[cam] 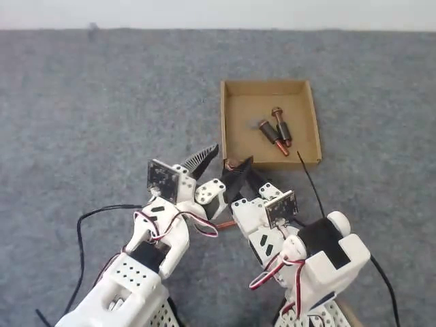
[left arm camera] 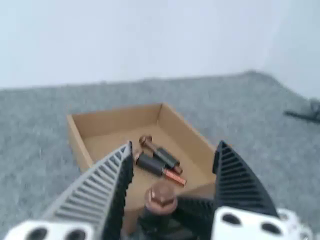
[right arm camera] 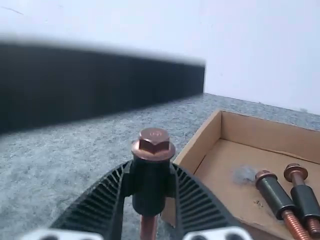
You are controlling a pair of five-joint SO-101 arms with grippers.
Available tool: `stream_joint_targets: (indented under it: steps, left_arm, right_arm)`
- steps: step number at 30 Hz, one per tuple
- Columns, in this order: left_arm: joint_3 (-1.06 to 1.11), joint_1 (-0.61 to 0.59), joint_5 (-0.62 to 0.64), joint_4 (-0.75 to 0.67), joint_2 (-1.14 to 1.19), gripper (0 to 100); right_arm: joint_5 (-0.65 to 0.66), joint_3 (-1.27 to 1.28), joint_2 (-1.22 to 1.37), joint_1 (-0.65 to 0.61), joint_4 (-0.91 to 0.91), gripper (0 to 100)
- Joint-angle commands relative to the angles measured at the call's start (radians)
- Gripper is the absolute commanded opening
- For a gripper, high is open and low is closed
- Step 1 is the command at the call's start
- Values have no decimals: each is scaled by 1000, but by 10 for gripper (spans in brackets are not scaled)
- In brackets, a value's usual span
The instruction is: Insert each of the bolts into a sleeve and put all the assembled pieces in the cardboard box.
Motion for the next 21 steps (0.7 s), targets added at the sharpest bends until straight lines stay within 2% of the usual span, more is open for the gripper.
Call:
stream_joint_targets:
  steps: [1,6,10,12,21]
  left_arm:
    - [-67,12,20,98,-183,250]
    - [-67,66,18,445,-486,250]
    - [-67,48,18,651,-755,250]
    - [-81,2,18,680,-732,250]
    - [-87,-275,18,638,-663,250]
  right_arm:
    - [15,9,-36,16,-13,6]
    - [15,-5,-36,42,15,6]
    - [15,-23,-38,47,59,6]
    - [15,-23,-38,47,62,6]
    - [15,-20,-38,48,62,6]
